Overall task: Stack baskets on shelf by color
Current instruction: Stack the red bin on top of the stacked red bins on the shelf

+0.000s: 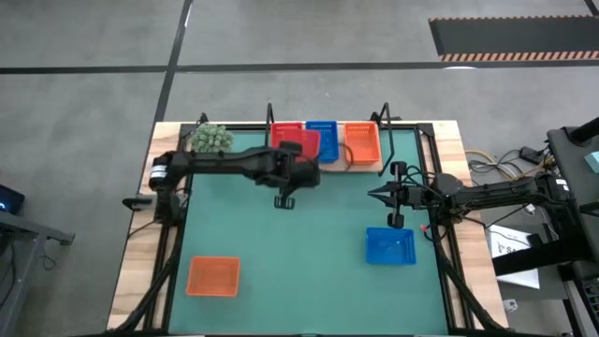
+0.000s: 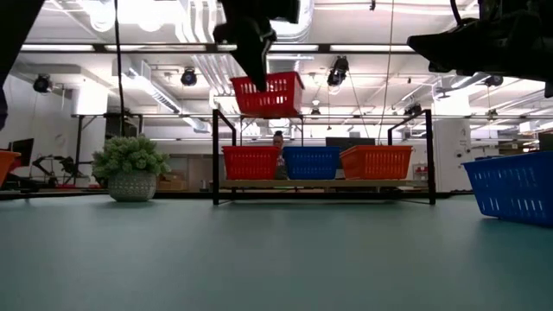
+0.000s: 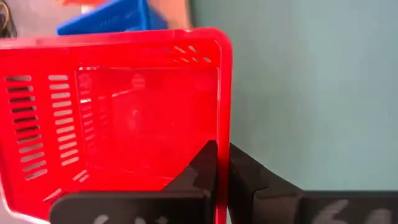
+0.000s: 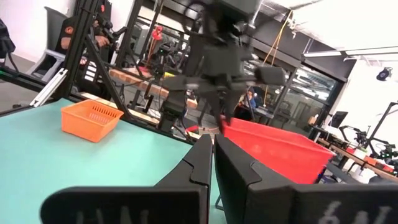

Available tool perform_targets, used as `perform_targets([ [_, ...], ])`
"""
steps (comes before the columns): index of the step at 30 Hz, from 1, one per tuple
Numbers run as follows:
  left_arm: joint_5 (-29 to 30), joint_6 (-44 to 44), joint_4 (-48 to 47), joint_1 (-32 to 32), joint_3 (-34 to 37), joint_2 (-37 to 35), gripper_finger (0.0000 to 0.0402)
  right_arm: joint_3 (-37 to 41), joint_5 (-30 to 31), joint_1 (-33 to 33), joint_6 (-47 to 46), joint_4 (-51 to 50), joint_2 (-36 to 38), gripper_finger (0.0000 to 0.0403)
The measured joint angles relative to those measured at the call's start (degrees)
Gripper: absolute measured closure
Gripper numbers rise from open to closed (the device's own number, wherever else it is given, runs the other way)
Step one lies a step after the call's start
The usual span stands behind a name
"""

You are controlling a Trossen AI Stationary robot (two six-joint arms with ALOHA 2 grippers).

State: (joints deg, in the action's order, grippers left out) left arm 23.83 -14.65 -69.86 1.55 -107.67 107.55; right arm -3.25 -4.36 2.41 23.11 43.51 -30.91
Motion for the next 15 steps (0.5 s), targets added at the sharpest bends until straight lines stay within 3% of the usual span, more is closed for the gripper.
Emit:
perform_targets([
  [7,-5.6,-2.4,1.8,8.3,2.0,0.0,0.0402,0.0,0.0,0.0,0.0,0.0,0.0,0.0392],
  [15,-7.3,-4.3,2.6,13.4,3.1,0.5,0.0402,0.0,0.0,0.0,0.0,0.0,0.0,0.0392],
])
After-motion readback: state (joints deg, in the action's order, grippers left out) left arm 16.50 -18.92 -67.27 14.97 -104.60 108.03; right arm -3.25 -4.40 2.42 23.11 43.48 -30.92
